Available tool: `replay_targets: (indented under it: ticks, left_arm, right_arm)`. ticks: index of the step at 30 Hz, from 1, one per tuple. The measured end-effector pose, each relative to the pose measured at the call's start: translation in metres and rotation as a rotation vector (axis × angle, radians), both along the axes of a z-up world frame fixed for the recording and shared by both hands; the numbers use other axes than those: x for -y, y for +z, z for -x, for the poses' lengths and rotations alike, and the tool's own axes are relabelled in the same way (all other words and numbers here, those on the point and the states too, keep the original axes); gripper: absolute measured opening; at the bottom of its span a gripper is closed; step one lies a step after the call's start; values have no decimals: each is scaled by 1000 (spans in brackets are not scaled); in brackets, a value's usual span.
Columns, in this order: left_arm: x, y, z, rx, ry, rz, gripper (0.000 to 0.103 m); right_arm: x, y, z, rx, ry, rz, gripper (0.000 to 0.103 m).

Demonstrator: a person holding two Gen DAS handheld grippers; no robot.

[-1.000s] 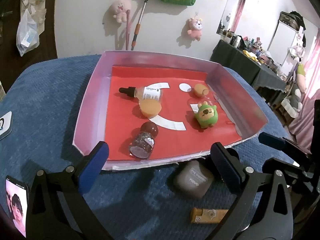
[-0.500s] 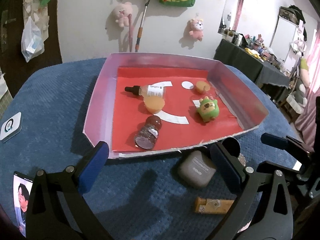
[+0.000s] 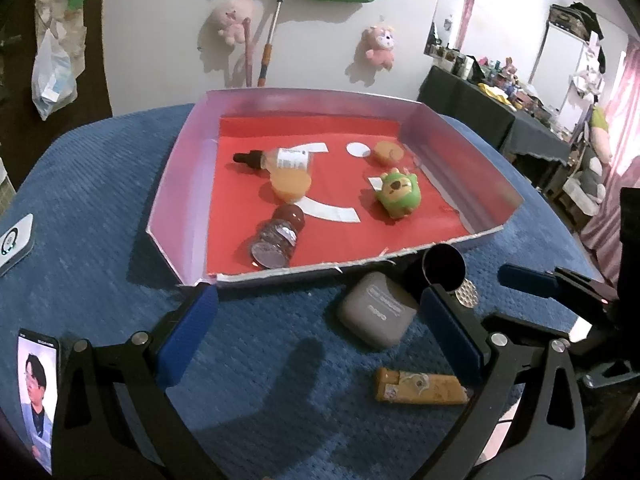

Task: Organize rigid objects
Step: 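Grasp the grey eye shadow compact with left tool while right tool grasps the yellow lighter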

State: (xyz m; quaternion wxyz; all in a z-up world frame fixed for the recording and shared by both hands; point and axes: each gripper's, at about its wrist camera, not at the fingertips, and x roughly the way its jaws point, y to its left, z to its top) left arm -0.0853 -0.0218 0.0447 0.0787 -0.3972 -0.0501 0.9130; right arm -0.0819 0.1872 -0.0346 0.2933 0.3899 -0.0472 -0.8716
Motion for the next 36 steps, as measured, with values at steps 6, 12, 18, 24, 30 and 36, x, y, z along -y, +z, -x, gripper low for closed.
replay_targets:
  ticks: [6,12,18,24,30,36]
  left_arm:
    - [0,-7,-2,36,-5,-23,103]
    - [6,-16,-3,66,8,-54,102]
    - [5,-20,-5,74,-5,-58,102]
    - [-1,-29,2,113,-47,-61,86]
    - [-12,-39,8,129,-83,-35,86]
    - [-19,-41,13,121,-124,4,86]
  right_arm:
    - [4,-5,-5,7,18,-14,76]
    - [11,-10,-14,15,56,-37,71]
    - [21,-23,-24,45,97,-48,66]
    - [36,-32,-33,38,156,-95,58]
    - [53,-35,-41,-18,189,-182,50]
    - [66,-38,-53,-118,215,-314,38]
